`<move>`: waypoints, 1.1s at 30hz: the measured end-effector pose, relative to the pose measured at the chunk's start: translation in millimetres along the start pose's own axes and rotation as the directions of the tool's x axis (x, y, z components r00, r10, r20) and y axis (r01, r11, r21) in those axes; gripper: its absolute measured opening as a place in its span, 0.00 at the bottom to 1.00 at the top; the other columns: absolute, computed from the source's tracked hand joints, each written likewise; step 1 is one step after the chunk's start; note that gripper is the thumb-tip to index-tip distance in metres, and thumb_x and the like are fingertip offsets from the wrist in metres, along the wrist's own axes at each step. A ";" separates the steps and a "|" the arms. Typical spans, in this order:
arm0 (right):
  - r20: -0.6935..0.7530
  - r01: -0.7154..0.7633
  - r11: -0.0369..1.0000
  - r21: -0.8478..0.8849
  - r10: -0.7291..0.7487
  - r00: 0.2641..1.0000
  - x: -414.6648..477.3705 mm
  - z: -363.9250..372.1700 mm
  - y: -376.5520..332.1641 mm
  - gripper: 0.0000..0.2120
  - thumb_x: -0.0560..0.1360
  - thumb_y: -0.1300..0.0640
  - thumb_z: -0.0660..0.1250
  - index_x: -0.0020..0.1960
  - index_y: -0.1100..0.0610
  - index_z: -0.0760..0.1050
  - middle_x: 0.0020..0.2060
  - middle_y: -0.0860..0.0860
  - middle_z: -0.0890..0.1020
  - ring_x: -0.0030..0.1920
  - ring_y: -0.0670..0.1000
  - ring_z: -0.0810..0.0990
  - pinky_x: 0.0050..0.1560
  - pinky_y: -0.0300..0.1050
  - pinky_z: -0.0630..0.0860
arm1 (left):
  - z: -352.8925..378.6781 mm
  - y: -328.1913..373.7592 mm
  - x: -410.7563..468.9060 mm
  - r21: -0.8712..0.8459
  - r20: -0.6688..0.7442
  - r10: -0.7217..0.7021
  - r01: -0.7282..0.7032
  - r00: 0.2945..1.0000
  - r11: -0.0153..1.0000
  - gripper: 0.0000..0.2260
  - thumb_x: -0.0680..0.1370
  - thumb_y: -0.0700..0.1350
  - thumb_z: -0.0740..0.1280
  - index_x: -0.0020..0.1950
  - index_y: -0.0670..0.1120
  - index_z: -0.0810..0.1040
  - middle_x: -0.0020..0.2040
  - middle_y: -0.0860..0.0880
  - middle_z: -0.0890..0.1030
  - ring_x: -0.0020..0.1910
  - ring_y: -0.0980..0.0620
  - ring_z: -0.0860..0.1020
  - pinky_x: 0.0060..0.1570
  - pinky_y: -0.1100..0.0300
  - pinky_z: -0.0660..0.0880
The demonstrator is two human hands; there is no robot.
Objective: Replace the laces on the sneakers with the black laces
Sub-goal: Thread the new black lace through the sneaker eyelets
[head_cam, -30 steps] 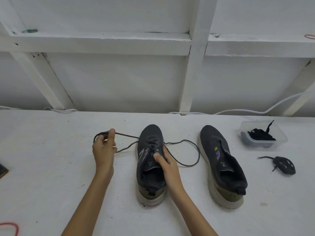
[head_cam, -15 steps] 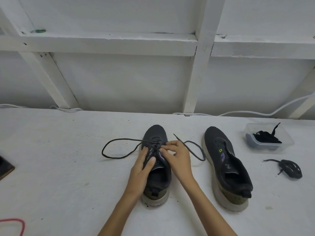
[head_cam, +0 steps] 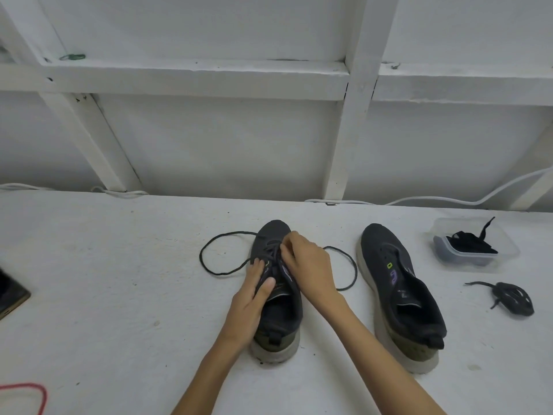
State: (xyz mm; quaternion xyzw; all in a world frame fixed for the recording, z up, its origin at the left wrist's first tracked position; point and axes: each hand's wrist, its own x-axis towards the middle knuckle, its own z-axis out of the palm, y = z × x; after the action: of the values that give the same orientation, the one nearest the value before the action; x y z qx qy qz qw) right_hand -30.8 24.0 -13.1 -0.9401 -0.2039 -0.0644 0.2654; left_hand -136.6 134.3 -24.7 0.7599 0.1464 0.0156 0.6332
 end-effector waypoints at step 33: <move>0.236 -0.395 0.490 0.777 0.355 0.905 1.5 -30.3 18.1 0.08 0.76 0.53 0.70 0.40 0.55 0.80 0.31 0.48 0.78 0.29 0.45 0.70 0.31 0.35 0.67 | -1.7 5.9 0.5 0.037 0.035 0.018 -0.020 0.999 0.999 0.23 0.82 0.51 0.59 0.77 0.53 0.60 0.71 0.60 0.65 0.70 0.63 0.62 0.68 0.68 0.60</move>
State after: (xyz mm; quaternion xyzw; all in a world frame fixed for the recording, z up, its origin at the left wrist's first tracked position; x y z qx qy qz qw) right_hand -22.3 -5.5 4.4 -0.7359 -0.0070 0.1156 0.6671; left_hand -135.3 135.1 -18.7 0.7729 0.1287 0.0059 0.6213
